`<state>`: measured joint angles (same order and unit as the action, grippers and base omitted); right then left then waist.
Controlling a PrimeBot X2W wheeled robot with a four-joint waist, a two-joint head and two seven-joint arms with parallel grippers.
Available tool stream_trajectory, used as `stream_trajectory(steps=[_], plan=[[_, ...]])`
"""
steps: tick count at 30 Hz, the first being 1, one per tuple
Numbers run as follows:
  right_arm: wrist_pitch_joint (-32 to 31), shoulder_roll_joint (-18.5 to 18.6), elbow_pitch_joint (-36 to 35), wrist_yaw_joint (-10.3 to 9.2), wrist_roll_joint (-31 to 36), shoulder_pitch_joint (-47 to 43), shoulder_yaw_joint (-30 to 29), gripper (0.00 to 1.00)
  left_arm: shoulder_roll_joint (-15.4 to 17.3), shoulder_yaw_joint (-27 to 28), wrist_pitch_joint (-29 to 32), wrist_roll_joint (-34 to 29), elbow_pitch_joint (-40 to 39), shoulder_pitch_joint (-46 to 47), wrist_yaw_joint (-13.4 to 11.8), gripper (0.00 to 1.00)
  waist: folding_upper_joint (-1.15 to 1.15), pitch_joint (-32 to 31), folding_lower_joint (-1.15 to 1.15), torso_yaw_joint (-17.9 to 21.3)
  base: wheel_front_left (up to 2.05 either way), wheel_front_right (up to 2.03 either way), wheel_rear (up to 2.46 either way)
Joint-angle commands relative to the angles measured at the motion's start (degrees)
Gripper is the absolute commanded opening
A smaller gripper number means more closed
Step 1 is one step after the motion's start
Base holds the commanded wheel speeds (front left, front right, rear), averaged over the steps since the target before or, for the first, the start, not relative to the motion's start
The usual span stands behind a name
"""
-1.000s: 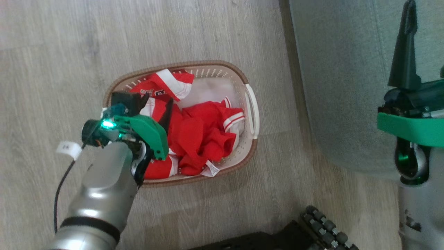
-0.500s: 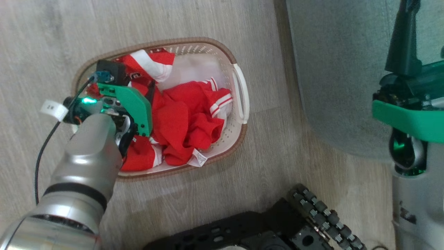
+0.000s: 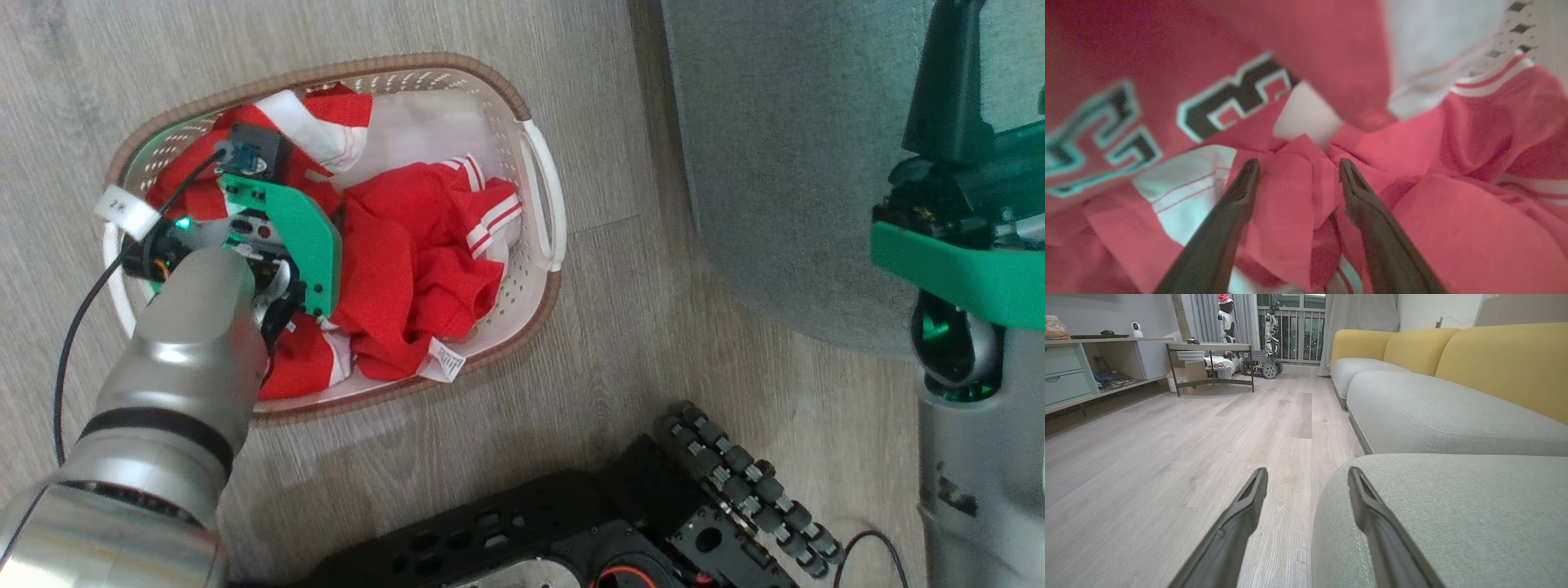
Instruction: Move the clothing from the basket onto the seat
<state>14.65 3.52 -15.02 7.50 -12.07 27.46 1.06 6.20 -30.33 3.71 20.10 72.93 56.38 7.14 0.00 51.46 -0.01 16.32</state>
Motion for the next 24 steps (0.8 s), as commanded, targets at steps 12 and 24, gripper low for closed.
stream_trajectory(steps=[12,24], plan=[[0.35,-0.63,-1.62,-0.01,-0.69,-0.78,1.32,1.00,1.06,-1.96,3.20,1.90,0.43,-0.70,0.35,0.04,0.00,0.56,0.01,-0.01,0.00,0.00,0.00],[0.35,-0.64,-0.40,-0.01,-0.58,-0.47,1.53,1.00,0.49,-6.11,1.99,5.69,-2.10,-2.94,0.35,0.00,0.00,-3.51,0.01,-0.40,0.00,0.00,0.00]])
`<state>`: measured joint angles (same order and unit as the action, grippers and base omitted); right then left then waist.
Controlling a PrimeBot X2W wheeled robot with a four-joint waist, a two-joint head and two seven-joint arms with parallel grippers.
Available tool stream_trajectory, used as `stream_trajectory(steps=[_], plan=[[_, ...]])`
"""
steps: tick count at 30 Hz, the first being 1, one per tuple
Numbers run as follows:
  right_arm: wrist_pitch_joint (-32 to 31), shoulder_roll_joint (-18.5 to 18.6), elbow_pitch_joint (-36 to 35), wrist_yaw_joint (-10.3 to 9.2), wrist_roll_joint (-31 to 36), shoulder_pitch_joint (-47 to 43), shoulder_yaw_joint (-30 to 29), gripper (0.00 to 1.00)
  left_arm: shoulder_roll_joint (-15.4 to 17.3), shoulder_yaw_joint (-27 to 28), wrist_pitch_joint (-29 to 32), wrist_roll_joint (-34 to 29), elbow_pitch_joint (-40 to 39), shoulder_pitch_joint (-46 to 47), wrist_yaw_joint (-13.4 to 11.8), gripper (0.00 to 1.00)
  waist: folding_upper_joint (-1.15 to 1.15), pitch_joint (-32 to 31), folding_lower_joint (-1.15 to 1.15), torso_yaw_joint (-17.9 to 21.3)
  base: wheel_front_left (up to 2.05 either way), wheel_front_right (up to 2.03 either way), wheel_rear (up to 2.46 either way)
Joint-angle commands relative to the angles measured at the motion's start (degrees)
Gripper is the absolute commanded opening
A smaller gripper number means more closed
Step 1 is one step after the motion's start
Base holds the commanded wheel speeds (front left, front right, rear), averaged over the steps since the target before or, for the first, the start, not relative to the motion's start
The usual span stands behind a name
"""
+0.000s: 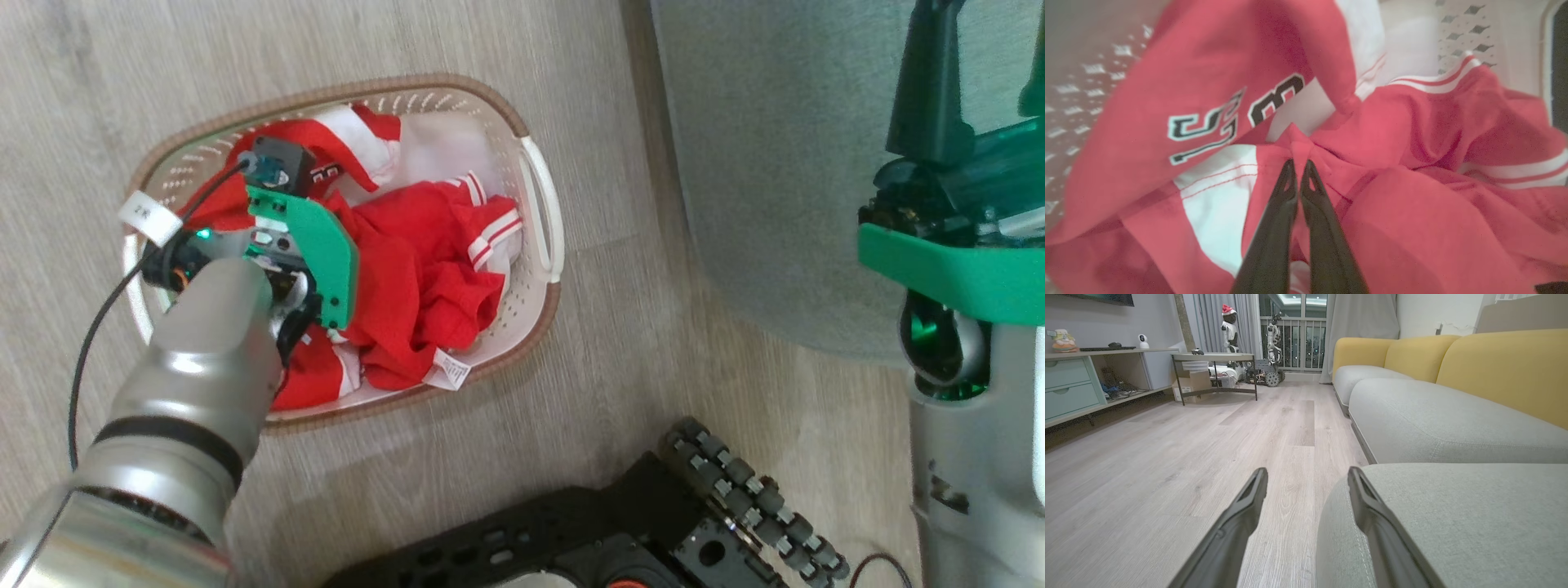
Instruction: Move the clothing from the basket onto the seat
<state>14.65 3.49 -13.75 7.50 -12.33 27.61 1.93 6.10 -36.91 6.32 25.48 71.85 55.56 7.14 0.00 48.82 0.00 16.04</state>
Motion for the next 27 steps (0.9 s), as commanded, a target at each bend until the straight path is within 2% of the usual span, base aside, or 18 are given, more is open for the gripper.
stream_trajectory(steps=[1,14,27], plan=[[0.35,-0.61,-1.62,-0.01,-0.23,-0.68,0.59,1.00,0.46,0.11,-0.86,0.91,-1.37,-2.52,0.35,0.00,0.00,-1.54,0.00,-0.22,0.00,0.00,0.00],[0.35,-0.58,0.60,-0.01,0.84,-3.32,0.10,1.00,-0.61,-6.34,-5.14,8.57,-6.67,-7.83,0.35,0.00,0.00,-12.21,0.00,-3.08,0.00,0.00,0.00],[0.35,1.72,3.61,-0.01,-0.08,-8.24,-0.42,1.00,-0.74,-11.96,-11.89,15.75,-11.59,-12.04,0.35,0.00,0.00,-24.21,0.00,-6.91,0.00,0.00,0.00]])
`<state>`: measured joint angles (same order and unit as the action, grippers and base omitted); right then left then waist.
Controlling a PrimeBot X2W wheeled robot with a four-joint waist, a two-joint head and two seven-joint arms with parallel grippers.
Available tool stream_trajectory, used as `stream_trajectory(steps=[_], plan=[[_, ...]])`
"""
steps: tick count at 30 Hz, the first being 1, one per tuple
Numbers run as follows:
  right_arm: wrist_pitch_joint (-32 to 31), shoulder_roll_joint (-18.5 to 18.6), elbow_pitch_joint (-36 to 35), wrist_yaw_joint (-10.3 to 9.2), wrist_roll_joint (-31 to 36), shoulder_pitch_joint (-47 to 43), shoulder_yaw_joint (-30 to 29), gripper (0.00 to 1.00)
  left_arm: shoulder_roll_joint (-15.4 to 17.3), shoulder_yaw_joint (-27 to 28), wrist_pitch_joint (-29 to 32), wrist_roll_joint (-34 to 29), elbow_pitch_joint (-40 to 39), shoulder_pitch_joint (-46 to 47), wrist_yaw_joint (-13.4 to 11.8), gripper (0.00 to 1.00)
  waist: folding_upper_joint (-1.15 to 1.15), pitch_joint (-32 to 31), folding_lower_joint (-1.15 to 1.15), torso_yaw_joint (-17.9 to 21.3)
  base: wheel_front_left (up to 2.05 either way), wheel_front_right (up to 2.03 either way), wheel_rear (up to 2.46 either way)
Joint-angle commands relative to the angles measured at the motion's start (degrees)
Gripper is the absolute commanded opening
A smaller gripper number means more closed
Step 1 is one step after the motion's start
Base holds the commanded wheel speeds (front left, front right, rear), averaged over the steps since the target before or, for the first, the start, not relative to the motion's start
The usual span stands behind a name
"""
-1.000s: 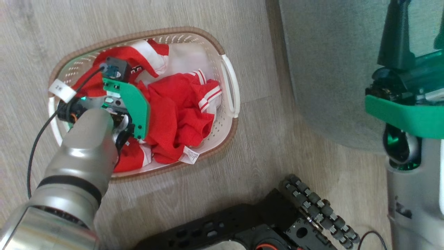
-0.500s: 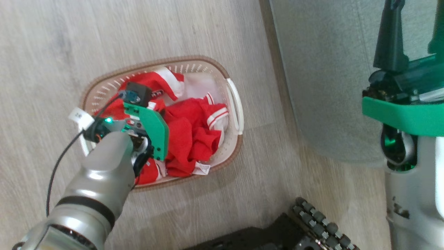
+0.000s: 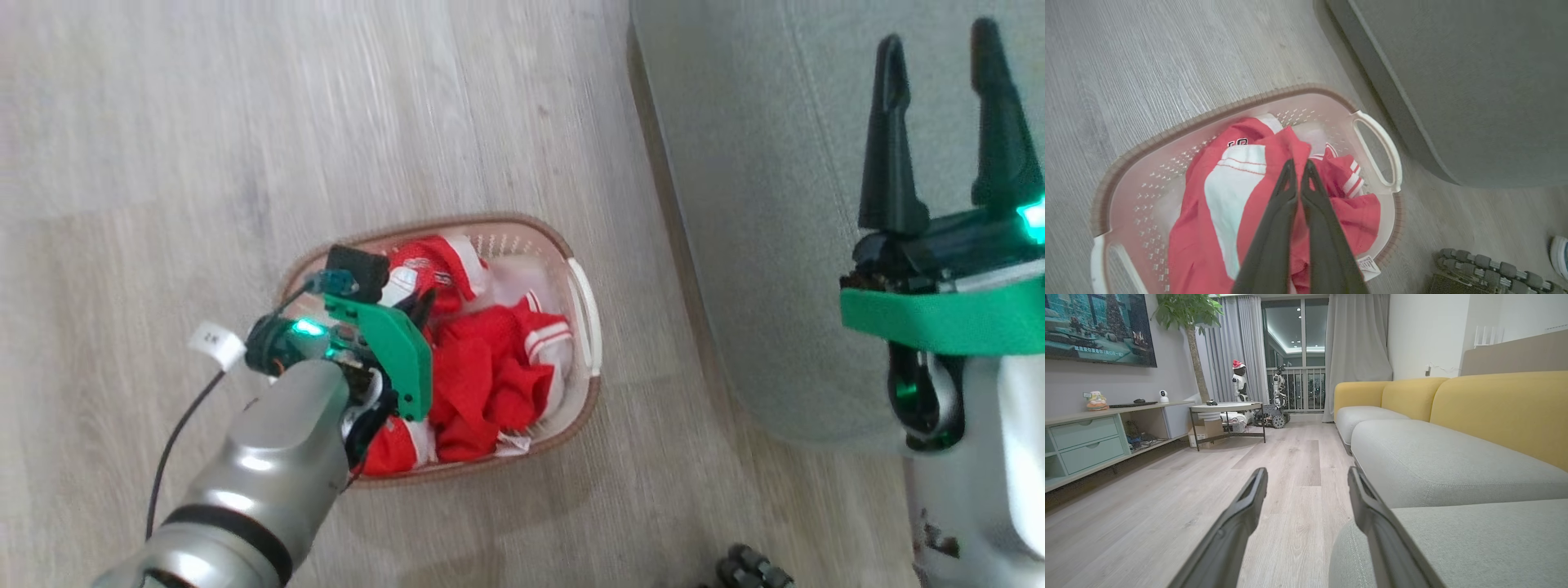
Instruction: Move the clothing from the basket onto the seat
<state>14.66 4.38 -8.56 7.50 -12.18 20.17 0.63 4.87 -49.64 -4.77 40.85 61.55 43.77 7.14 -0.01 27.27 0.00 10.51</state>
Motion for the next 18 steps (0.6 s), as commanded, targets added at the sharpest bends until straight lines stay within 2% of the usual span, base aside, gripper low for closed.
stream_trajectory(steps=[1,11,18], plan=[[0.34,1.06,-1.38,-0.01,-0.34,-1.21,0.86,1.00,0.50,0.38,-1.31,0.83,-1.70,-0.51,0.35,0.00,0.01,-3.52,0.00,-1.65,0.00,0.00,0.00],[0.34,2.77,0.33,-0.01,-1.33,-5.22,1.07,1.00,0.58,-2.38,-5.97,4.16,-5.75,-2.71,0.35,0.00,0.01,-11.37,0.00,-4.43,0.00,0.00,0.00],[0.32,3.78,1.75,-0.01,-2.40,-8.83,1.54,1.00,1.45,-2.27,-8.87,5.31,-10.48,-3.72,0.33,0.00,0.01,-17.43,0.00,-6.54,0.00,0.00,0.00]])
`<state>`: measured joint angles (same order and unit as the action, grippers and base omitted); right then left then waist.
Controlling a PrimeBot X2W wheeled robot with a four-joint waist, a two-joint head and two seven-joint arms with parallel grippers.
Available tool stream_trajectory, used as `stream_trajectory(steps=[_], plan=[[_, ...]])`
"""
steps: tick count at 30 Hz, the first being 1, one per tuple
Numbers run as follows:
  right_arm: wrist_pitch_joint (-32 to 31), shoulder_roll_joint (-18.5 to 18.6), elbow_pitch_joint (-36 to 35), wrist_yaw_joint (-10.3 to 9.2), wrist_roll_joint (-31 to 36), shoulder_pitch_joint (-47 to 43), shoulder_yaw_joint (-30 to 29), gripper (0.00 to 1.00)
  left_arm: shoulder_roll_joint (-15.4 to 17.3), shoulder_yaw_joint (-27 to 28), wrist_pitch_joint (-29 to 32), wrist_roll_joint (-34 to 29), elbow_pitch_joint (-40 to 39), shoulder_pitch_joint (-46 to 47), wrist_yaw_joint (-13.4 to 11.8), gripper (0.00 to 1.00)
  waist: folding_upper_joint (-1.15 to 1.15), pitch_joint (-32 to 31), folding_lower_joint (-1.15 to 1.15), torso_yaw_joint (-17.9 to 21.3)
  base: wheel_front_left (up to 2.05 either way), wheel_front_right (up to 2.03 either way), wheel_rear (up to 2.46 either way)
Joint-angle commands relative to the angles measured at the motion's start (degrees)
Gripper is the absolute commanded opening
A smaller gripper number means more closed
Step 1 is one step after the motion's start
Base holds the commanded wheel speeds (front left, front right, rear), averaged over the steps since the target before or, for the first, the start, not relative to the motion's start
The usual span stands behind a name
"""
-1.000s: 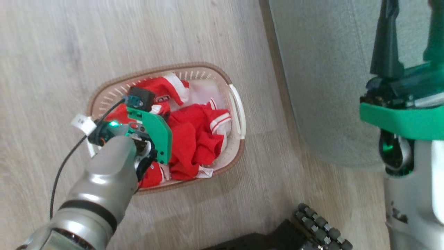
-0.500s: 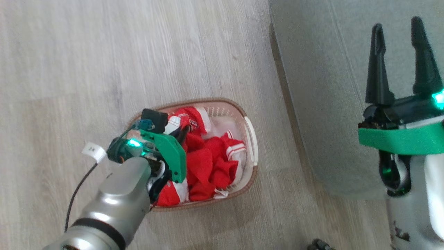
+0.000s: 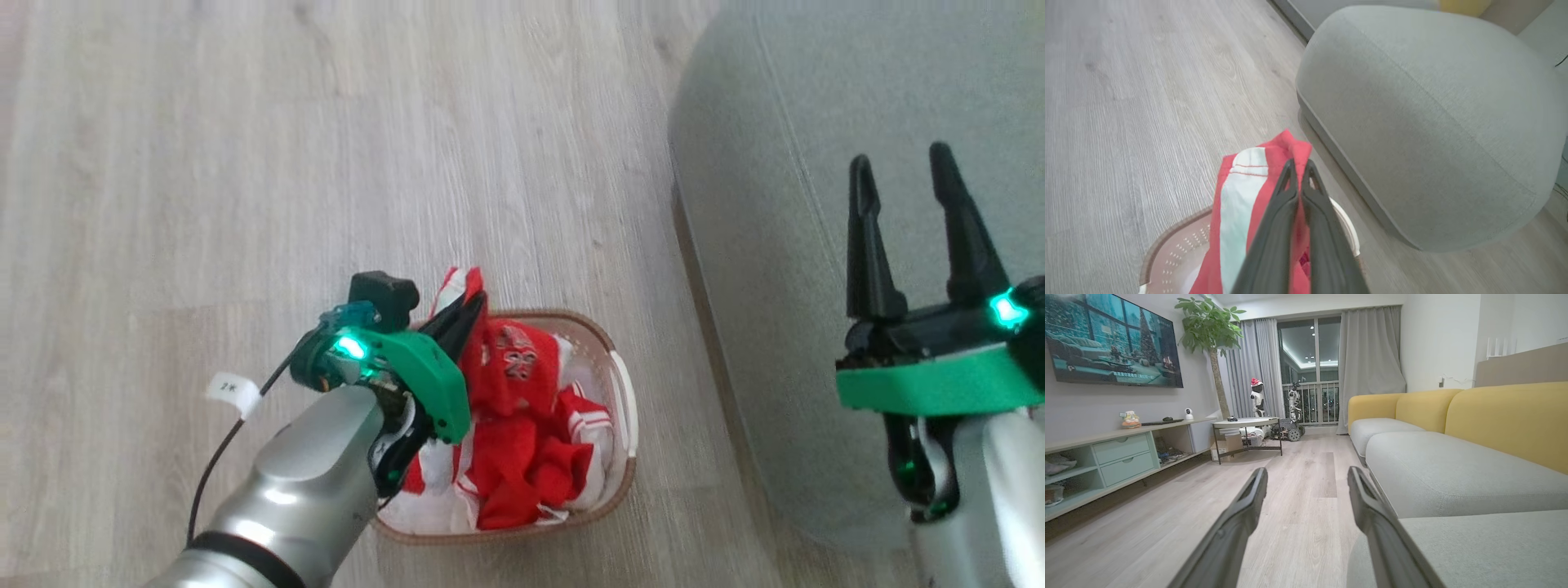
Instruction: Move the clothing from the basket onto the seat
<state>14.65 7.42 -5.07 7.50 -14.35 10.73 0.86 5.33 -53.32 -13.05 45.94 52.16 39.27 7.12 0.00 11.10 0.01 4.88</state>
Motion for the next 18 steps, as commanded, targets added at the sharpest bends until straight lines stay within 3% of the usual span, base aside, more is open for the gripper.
stream_trajectory(steps=[1,11,18], plan=[[0.31,0.78,-1.60,-0.01,-0.36,0.13,1.39,1.00,1.16,1.49,-0.80,0.08,-1.77,0.76,0.27,0.00,0.00,-1.93,-0.01,-1.15,0.00,0.00,0.00],[-0.27,0.78,-0.75,-0.01,-1.62,-5.16,2.27,1.00,2.91,4.00,-1.47,0.18,-13.56,0.64,-2.64,0.00,0.00,-7.53,-0.01,-2.98,0.00,0.00,0.00],[-0.95,1.29,-0.46,-0.01,-2.42,-7.56,3.80,1.00,5.22,5.21,1.32,0.44,-24.39,1.89,-5.91,0.00,0.00,-10.28,-0.01,-3.42,0.00,0.00,0.00]])
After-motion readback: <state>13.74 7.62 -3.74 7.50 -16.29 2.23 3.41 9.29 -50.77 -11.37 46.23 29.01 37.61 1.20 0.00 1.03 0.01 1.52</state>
